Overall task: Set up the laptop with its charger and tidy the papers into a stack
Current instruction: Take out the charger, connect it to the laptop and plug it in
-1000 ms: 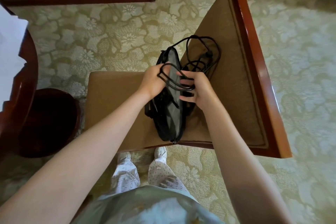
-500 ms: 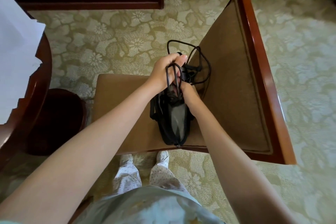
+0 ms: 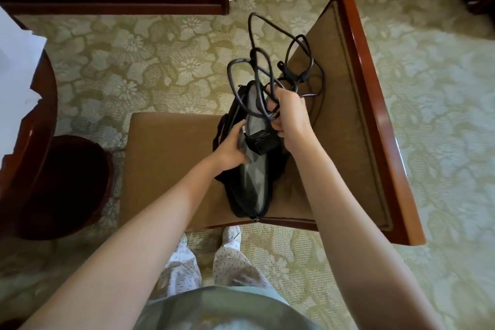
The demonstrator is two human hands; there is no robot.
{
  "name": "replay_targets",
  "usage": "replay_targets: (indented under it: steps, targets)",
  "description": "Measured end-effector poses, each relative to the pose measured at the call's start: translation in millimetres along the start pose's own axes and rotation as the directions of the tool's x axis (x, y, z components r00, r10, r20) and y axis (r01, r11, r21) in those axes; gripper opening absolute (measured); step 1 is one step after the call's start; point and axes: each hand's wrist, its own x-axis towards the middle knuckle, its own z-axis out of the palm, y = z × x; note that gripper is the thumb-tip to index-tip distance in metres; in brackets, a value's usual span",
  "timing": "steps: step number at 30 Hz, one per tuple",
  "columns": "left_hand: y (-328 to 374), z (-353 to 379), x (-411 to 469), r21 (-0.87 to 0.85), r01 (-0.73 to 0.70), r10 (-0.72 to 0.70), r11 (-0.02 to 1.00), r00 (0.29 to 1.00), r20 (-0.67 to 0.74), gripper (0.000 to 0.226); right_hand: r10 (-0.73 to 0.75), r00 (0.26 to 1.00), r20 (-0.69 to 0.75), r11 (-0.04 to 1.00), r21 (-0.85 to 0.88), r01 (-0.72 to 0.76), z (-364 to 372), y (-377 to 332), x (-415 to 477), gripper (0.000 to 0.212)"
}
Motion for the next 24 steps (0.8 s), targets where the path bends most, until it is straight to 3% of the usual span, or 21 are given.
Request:
replay_targets:
  steps: [2,3,6,7,9,10,11,13,15,18,21,24]
  targets:
    - [1,8,6,0.057,-0.010,0.010,0.998,1.000,0.004,0.086,0.043,0.999,0.030,0.998,0.043,-0.044,-5,-5,-4,0.034]
    - [-2,10,10,0.169,-0.002,0.007,0.986,1.000,-0.027,0.079,0.049,0.998,0.047,0.994,0.095,-0.053,-4,-8,-8,0.038]
    - [-17,6,17,0.570,-0.057,0.082,0.820,0.996,-0.019,0.025,0.024,0.996,0.089,0.982,0.183,-0.040,-6,-11,-16,0.042]
    - [-20,5,20,0.518,-0.050,0.077,0.854,0.997,-0.030,0.007,0.031,0.995,0.098,0.983,0.174,-0.048,-6,-12,-20,0.043]
    - [-23,0,21,0.274,-0.003,0.048,0.962,0.986,-0.159,0.019,0.081,0.985,0.152,0.976,0.188,-0.109,-7,-11,-17,0.045]
    - [-26,-4,19,0.344,-0.016,0.083,0.939,0.980,-0.181,0.024,0.116,0.976,0.183,0.968,0.199,-0.152,-7,-11,-16,0.045]
    - [-27,-12,16,0.528,-0.044,0.163,0.848,0.970,-0.181,0.031,0.142,0.972,0.188,0.967,0.185,-0.177,-6,-11,-15,0.042]
    - [-16,-21,8,0.638,-0.098,0.265,0.764,0.949,-0.172,0.039,0.195,0.968,0.155,0.976,0.067,-0.208,0,-3,-10,0.037]
    - [-9,-24,0,0.592,-0.132,0.269,0.795,0.951,-0.150,0.028,0.301,0.943,0.145,0.953,-0.065,-0.294,11,6,-6,0.041]
    - [5,-29,-11,0.532,-0.250,0.381,0.809,0.912,-0.151,0.016,0.391,0.911,0.133,0.920,-0.077,-0.384,23,19,5,0.043]
    - [5,-38,-21,0.440,-0.314,0.426,0.841,0.886,-0.182,0.041,0.312,0.943,0.115,0.950,-0.075,-0.305,23,34,15,0.030]
    - [10,-39,-25,0.523,-0.357,0.487,0.774,0.863,-0.131,0.043,0.131,0.959,0.252,0.978,0.128,-0.167,21,51,15,0.016]
